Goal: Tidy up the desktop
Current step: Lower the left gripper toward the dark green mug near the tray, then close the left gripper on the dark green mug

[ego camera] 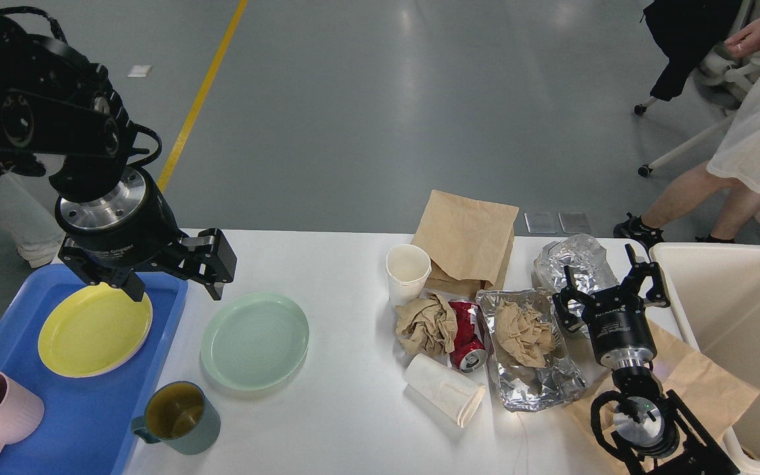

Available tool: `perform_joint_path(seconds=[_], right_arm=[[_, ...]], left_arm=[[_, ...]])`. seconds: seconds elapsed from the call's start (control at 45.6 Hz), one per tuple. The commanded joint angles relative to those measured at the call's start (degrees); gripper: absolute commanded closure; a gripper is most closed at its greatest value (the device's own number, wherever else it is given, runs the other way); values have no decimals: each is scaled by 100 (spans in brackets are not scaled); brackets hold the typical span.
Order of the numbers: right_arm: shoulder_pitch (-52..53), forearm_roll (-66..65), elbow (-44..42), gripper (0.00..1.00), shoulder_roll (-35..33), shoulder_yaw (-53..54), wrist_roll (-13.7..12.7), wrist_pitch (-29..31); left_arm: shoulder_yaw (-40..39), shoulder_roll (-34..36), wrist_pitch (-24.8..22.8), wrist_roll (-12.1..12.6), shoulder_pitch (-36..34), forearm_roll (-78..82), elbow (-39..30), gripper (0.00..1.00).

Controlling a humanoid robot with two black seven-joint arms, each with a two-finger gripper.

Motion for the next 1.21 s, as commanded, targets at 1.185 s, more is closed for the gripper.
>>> perform_joint_path(seconds=[1.185], right_arm=[[0,-2,0,0,0,0,0,0]], left_arm=[[-1051,1653,2858,62,4770,2747,1476,11]])
